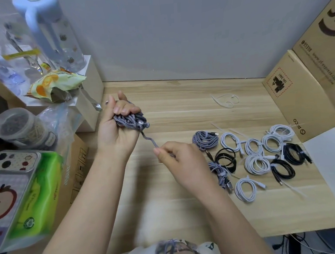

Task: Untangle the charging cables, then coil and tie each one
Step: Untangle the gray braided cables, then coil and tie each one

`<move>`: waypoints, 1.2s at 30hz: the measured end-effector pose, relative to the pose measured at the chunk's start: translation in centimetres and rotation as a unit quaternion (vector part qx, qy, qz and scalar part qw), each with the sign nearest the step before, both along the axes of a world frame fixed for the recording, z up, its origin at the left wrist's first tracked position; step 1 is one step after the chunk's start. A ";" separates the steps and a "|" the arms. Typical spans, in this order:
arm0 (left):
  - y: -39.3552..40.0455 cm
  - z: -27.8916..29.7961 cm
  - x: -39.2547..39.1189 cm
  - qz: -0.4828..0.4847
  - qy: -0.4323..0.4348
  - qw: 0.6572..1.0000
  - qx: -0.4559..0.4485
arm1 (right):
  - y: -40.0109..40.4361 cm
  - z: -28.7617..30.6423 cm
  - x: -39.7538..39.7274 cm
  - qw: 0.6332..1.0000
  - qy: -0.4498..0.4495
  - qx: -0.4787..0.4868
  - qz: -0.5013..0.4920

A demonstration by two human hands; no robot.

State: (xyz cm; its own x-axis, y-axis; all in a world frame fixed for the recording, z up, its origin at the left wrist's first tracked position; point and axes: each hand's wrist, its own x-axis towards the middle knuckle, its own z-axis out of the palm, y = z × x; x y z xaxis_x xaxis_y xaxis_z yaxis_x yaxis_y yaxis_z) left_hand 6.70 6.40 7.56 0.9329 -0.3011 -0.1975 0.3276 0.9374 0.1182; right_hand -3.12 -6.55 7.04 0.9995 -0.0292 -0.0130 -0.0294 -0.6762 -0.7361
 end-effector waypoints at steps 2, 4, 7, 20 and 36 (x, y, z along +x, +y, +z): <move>-0.6 -0.3 -0.1 -0.007 -0.012 0.994 0.112 | 0.2 0.9 -0.3 0.999 0.001 -0.033 0.020; -1.1 -0.6 -0.4 -0.016 -0.033 0.973 0.226 | 0.0 1.6 -0.5 0.998 0.000 -0.063 0.018; -1.4 -0.9 -0.9 -0.033 -0.084 0.923 0.373 | -0.3 2.5 -1.0 0.997 0.003 -0.079 0.016; -1.6 -0.8 -3.9 -0.295 -0.364 0.659 0.589 | -1.5 4.6 -1.1 0.967 -0.030 0.250 -0.045; 0.5 1.1 -3.6 -0.440 -0.446 0.774 0.091 | -4.0 4.0 -0.3 0.968 -0.151 0.168 -0.111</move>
State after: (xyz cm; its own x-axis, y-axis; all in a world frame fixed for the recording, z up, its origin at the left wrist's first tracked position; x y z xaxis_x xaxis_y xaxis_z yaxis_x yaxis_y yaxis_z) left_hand 3.09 6.91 8.68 0.1724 -0.9401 0.2940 0.5417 0.3398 0.7688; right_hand -3.40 -10.54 11.08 0.9290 -0.2876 0.2330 0.1050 -0.3989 -0.9110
